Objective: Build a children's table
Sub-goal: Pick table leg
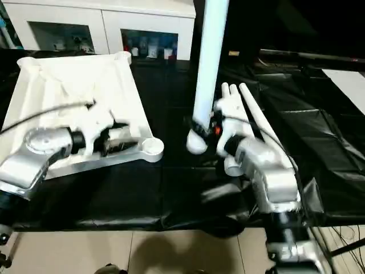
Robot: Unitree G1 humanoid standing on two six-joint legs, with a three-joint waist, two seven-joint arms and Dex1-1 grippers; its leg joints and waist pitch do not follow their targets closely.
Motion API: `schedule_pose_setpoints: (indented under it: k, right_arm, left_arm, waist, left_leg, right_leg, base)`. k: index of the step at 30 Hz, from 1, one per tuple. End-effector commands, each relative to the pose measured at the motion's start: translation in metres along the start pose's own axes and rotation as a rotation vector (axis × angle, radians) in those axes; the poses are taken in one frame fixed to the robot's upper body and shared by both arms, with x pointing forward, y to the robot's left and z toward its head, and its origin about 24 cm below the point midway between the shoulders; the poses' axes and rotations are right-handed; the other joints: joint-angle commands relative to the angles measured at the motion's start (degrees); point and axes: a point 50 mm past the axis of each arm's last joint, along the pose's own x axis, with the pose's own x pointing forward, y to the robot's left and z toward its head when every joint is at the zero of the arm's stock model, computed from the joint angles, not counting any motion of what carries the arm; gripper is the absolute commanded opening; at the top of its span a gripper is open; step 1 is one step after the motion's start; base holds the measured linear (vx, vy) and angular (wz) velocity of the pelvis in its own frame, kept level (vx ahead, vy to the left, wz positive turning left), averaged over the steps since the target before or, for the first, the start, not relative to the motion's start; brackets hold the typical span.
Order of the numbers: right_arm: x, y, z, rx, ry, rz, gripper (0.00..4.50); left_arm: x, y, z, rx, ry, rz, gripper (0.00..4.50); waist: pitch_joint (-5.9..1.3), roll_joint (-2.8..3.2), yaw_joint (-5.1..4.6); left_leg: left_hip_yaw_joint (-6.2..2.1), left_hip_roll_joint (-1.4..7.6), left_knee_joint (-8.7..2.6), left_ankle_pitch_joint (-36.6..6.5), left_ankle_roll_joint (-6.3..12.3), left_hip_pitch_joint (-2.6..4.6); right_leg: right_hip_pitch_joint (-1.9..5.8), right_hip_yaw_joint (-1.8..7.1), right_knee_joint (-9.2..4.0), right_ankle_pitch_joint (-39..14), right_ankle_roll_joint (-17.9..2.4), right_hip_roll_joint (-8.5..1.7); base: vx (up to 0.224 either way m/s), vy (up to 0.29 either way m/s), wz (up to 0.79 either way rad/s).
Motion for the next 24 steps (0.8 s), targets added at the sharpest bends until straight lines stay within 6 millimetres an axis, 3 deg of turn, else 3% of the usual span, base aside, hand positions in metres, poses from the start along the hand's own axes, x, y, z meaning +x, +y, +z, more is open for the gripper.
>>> schedule_pose_setpoints:
  k: [1,6,11,18,24]
  right_arm:
    - [0.000,0.003,0.004,0.007,-0.026,0.020,1.86]
    - [0.001,0.007,0.001,0.037,-0.037,0.056,1.86]
    - [-0.001,0.011,0.001,0.040,-0.025,0.097,1.86]
    - [-0.003,0.011,0.001,0.036,-0.019,0.105,1.86]
    - [-0.004,0.011,0.002,0.032,-0.015,0.113,1.86]
  left_arm:
    - [0.001,0.001,0.001,0.059,0.022,-0.043,2.53]
    - [0.004,0.005,-0.013,0.102,0.101,-0.084,2.21]
    - [0.004,0.014,-0.027,0.096,0.185,-0.074,1.73]
    - [0.004,0.019,-0.033,0.090,0.224,-0.094,1.27]
    - [0.000,0.022,-0.037,0.071,0.242,-0.124,0.81]
  waist:
    - [-4.29,0.44,-0.31]
    - [-4.28,0.52,-0.42]
    - [-4.39,0.47,-0.35]
    - [-4.16,0.41,-0.52]
    - [-4.23,0.41,-0.87]
  left_leg:
    - [-0.20,1.26,-4.63,-7.9,-1.29,0.76]
    - [-0.14,1.32,-4.62,-8.3,-1.63,0.91]
    - [-0.13,1.26,-4.55,-6.7,-1.12,0.74]
    - [-0.22,1.36,-4.66,-8.7,-1.46,0.77]
    - [-0.27,1.38,-4.63,-8.4,-1.27,0.70]
  right_leg:
    - [3.01,2.73,-4.33,-6.4,-9.9,-3.92]
    - [2.87,2.84,-4.38,-7.2,-9.6,-4.05]
    - [3.12,2.85,-4.16,-4.2,-10.1,-4.05]
    - [3.02,2.88,-4.57,-8.0,-10.4,-4.36]
    - [3.12,2.83,-4.44,-7.0,-11.1,-4.36]
  base:
    - [0.000,0.000,0.00]
    - [0.000,0.000,0.00]
    - [0.000,0.000,0.00]
    - [0.000,0.000,0.00]
    - [0.000,0.000,0.00]
